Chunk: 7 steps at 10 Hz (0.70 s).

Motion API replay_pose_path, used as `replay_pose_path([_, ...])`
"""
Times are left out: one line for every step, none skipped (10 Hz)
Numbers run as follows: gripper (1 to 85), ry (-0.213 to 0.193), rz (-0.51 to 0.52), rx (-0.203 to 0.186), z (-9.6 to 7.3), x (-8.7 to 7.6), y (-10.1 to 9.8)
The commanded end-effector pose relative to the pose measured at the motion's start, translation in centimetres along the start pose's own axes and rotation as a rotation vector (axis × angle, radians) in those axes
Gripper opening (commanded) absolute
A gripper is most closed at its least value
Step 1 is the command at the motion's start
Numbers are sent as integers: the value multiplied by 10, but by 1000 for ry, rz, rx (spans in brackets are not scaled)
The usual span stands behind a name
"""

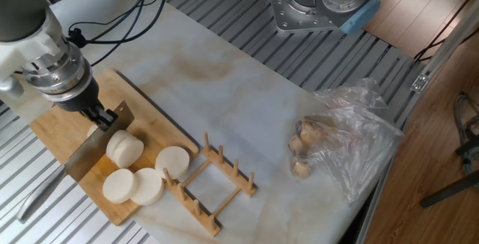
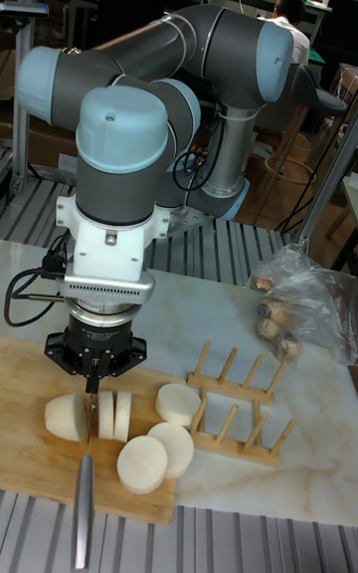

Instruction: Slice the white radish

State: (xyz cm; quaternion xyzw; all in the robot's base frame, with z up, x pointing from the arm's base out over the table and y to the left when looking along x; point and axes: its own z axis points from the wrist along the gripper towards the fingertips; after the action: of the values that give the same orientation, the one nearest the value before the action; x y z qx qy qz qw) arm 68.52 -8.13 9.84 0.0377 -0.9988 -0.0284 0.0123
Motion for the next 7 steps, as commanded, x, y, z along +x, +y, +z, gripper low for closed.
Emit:
replay_pose_path([13,-21,-2,-23,-7,-6,3])
replay_pose_path([13,-23,-3,-25,-7,-7,3])
replay_pose_path([13,-19,-3,-30,-4,-6,3])
replay_pose_path([13,-8,-14,-30,1,-5,2])
replay_pose_path([13,13,-17,-32,4,0,3])
replay_pose_path([33,25,-20,-35,5,3,4])
replay_pose_path([80,29,-28,-41,4,5,6])
